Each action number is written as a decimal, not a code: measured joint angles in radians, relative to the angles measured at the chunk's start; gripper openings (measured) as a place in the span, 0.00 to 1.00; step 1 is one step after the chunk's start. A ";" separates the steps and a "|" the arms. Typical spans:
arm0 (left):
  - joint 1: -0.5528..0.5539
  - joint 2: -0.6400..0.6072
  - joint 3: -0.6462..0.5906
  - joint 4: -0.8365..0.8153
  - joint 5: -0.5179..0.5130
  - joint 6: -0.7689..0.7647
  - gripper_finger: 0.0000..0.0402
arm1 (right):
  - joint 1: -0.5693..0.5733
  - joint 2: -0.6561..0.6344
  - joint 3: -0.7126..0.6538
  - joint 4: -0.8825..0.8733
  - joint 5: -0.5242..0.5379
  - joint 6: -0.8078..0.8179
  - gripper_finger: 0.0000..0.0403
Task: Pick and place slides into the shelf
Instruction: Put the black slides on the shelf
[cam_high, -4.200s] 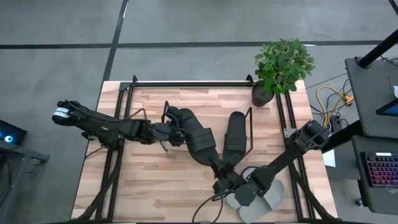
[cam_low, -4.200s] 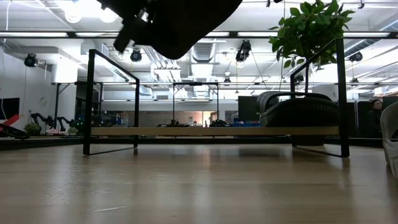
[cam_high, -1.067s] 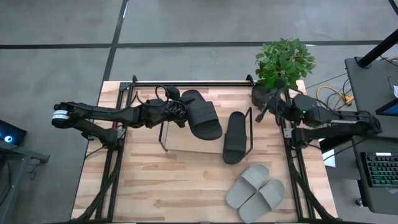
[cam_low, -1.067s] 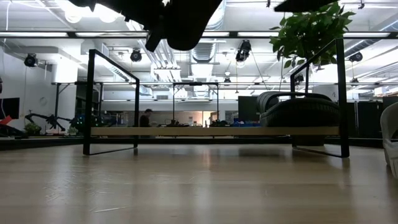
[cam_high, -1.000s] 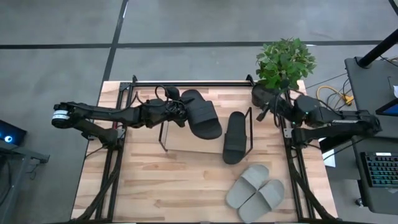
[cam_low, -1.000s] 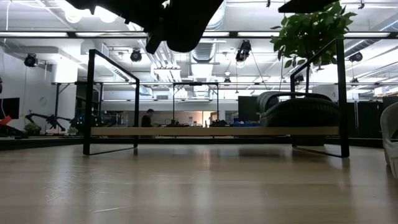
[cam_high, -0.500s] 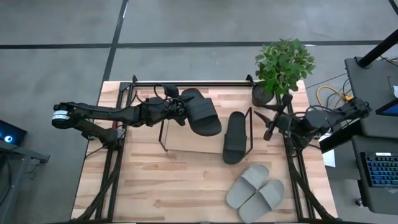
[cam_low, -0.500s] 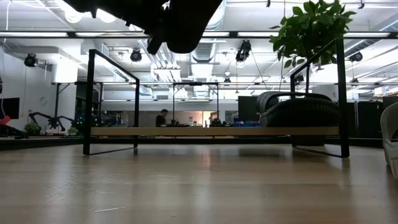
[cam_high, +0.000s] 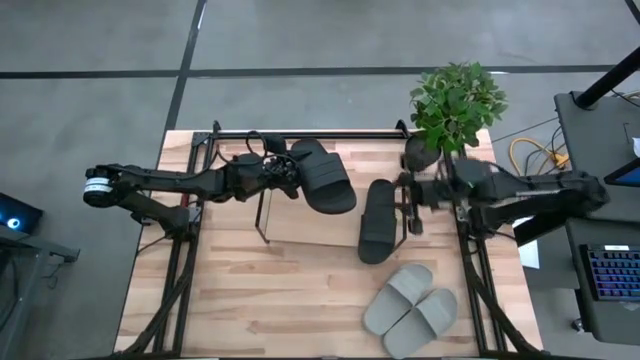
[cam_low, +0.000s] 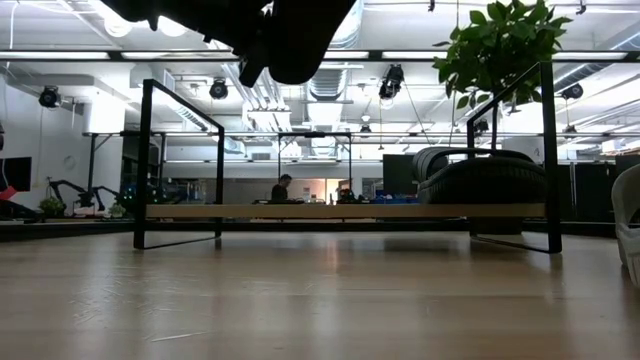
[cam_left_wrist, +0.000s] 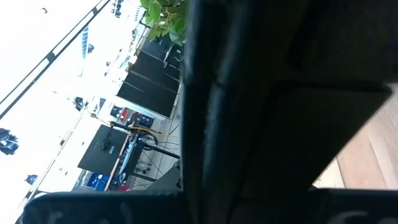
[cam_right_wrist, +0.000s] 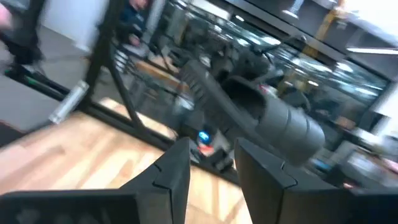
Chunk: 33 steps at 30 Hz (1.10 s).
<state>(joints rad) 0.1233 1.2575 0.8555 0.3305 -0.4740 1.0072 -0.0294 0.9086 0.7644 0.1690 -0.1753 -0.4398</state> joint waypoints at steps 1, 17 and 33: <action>0.003 0.000 0.000 0.000 0.000 0.002 0.11 | -0.056 0.034 0.030 0.003 -0.076 0.003 0.28; 0.059 0.000 -0.001 -0.002 0.002 -0.008 0.11 | -0.325 0.264 0.601 -0.372 0.148 -0.408 0.25; 0.135 0.000 -0.003 0.000 0.096 -0.036 0.11 | 0.224 0.163 0.654 -0.831 0.591 -0.245 0.26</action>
<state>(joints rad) 0.2579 1.2579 0.8528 0.3309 -0.3782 0.9712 0.1941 1.0718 1.4185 -0.6624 0.4157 -0.6853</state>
